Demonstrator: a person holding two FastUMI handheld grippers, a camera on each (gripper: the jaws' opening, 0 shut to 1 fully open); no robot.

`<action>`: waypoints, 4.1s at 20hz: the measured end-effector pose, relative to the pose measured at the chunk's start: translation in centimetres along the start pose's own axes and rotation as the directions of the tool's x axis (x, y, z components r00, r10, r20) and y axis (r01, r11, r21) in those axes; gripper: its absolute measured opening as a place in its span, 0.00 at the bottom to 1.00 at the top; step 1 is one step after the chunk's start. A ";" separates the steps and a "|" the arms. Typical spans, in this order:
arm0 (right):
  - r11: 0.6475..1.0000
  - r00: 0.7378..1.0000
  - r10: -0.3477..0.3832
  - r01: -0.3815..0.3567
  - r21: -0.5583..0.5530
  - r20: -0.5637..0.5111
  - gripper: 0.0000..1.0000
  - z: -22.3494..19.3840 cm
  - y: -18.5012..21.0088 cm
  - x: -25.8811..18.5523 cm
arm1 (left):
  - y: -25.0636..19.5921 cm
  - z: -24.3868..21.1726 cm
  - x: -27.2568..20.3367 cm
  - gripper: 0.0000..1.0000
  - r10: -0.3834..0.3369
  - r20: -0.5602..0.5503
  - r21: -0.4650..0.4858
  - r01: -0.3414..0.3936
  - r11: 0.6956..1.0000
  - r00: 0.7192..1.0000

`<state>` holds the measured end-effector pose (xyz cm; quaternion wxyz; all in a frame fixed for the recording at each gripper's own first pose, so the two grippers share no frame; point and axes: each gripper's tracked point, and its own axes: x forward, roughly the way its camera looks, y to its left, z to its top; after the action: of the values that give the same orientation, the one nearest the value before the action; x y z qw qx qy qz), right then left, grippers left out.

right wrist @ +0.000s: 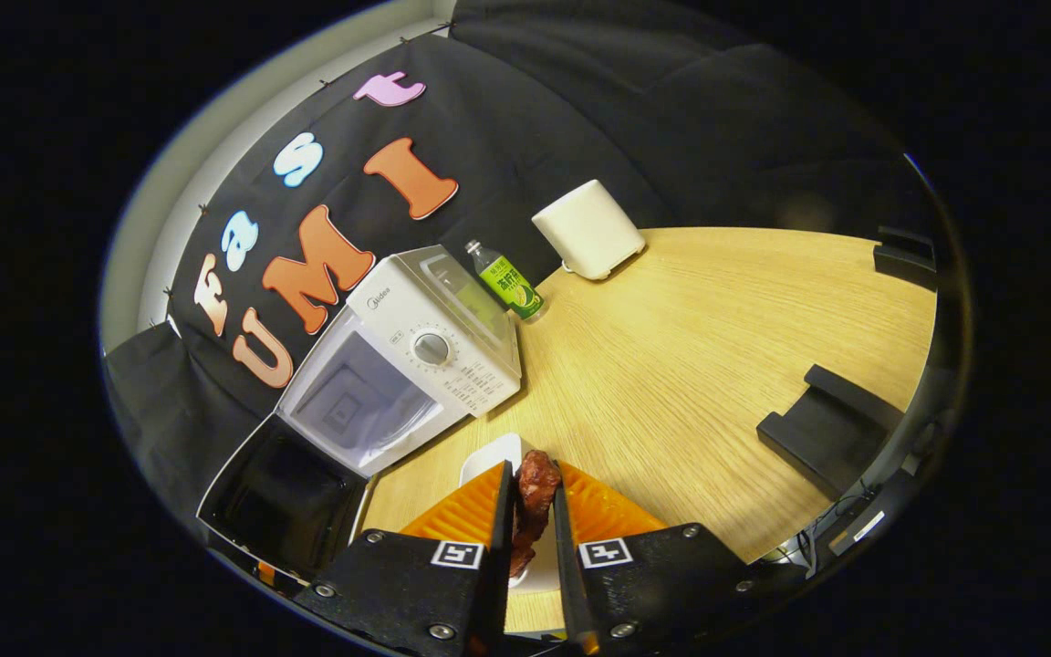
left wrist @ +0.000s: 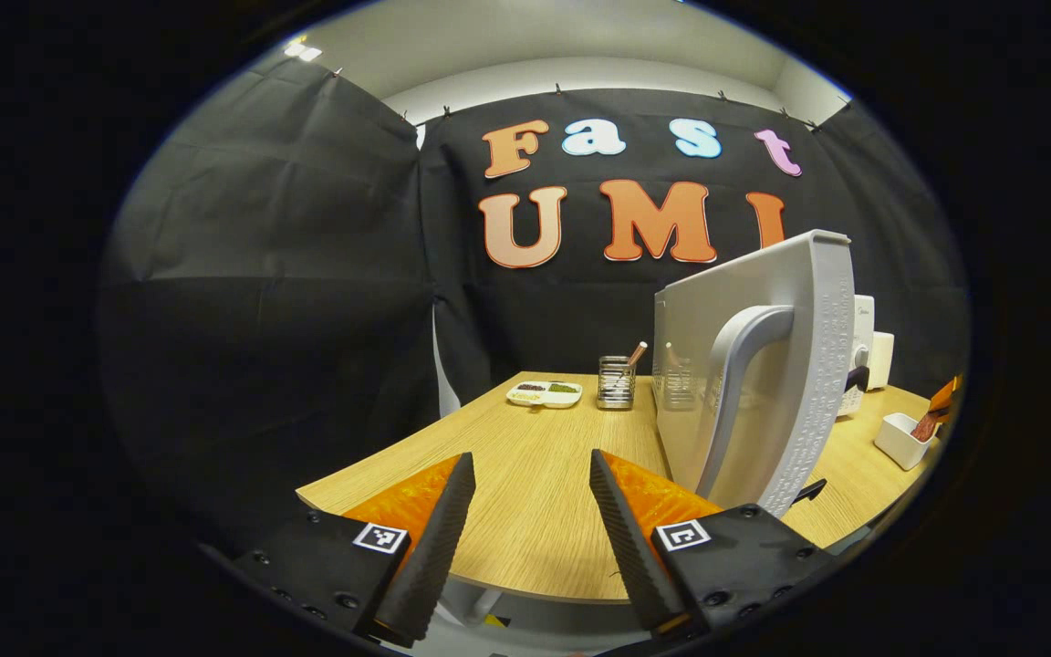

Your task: Open the microwave oven with the left hand, put the food in, and close the microwave oven.

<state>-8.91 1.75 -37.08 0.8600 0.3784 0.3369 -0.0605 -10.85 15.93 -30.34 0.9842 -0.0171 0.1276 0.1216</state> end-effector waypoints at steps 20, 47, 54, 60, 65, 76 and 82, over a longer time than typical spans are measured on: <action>0.924 0.981 0.043 0.032 -0.380 0.189 0.15 4.2 8.6 -1.6 | -1.0 3.2 1.0 0.89 -0.027 0.063 0.083 0.022 0.996 0.998; 0.974 0.921 0.207 -0.162 -0.161 0.329 0.14 3.0 27.2 15.5 | 3.1 3.0 7.2 0.98 -0.018 0.037 0.019 0.017 1.000 0.999; 0.992 0.923 0.128 -0.120 -0.044 0.364 0.14 2.0 27.1 22.1 | 3.3 2.6 8.5 0.97 -0.033 0.027 0.010 0.033 0.999 0.999; 0.995 0.941 0.095 -0.100 -0.003 0.324 0.15 -0.1 27.6 26.4 | 3.8 2.5 8.5 0.98 -0.027 0.026 -0.013 0.027 1.000 0.999; 0.997 0.954 0.071 -0.073 -0.005 0.291 0.15 -1.9 27.7 28.8 | 4.2 2.5 7.9 0.98 -0.018 0.025 -0.011 0.019 1.000 1.000; 0.955 0.960 -0.004 0.086 -0.283 0.280 0.29 -2.2 25.4 28.9 | 3.2 3.1 6.6 0.97 -0.029 0.033 0.002 0.029 1.000 0.999; 0.921 0.972 -0.089 0.163 -0.354 0.216 0.46 -3.3 22.1 29.5 | 2.5 3.5 6.1 0.97 -0.038 0.042 0.017 0.038 0.999 0.998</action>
<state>19.88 24.10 -43.70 0.9391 0.1794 0.2797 -0.0882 -4.92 20.00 -28.52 0.9889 -0.0090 0.1073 0.1021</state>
